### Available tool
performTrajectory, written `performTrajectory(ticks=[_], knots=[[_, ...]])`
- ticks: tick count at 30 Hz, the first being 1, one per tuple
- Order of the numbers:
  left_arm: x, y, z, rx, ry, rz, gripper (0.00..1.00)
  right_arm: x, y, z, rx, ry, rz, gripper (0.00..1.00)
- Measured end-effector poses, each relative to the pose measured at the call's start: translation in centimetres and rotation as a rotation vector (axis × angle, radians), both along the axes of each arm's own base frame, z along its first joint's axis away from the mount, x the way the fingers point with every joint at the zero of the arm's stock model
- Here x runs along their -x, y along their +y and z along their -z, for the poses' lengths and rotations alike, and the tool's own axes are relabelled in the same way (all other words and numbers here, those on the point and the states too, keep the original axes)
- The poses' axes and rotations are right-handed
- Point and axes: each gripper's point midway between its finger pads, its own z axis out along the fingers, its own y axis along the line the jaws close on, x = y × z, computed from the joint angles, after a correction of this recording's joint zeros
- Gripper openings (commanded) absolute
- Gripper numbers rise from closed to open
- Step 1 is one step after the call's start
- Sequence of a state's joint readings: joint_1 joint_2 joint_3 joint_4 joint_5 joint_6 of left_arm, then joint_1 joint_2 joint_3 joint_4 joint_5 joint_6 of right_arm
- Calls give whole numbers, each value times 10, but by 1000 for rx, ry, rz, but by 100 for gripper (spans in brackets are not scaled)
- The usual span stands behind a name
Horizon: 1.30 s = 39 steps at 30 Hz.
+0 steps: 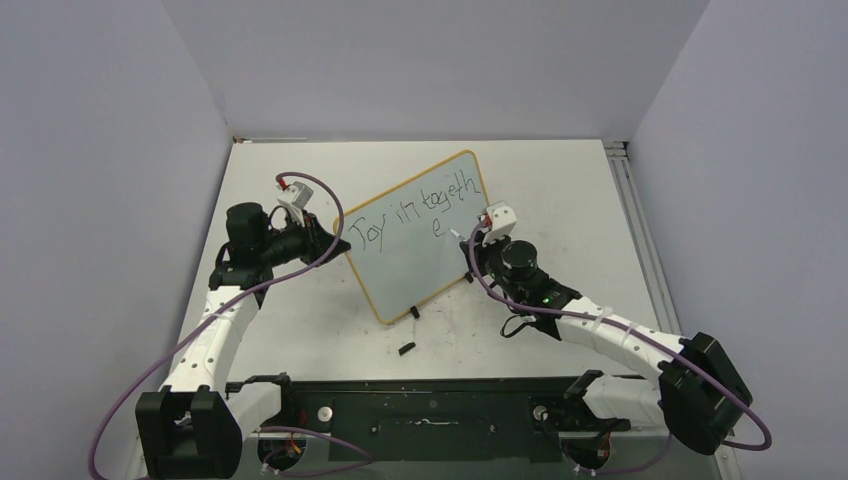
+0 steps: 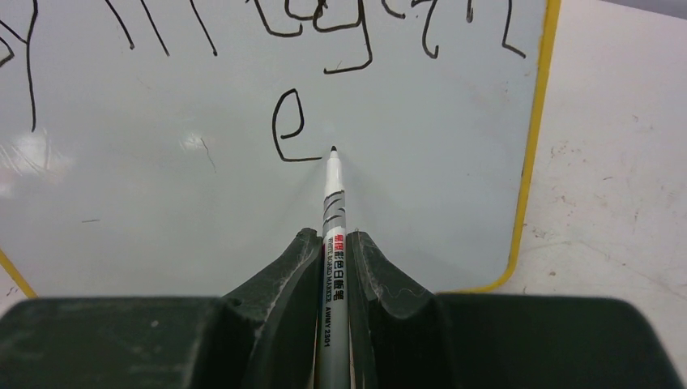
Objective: Write a sentence on the whiteboard
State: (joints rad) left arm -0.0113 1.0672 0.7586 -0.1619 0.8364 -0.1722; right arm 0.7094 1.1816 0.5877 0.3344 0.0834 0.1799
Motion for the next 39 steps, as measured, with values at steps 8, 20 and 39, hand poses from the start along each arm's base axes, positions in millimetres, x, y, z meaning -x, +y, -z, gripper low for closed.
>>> performTrajectory(ticks=[8,20,39], knots=[[0,0,0,0,0,0,0,-2,-1,-21,-32,-46,9,5],[0,0,0,1,0,2,0,-13,12,-27,-47,-68,-11,5],[0,0,0,1,2,2,0,-18,10,-19,-32,-59,12,5]])
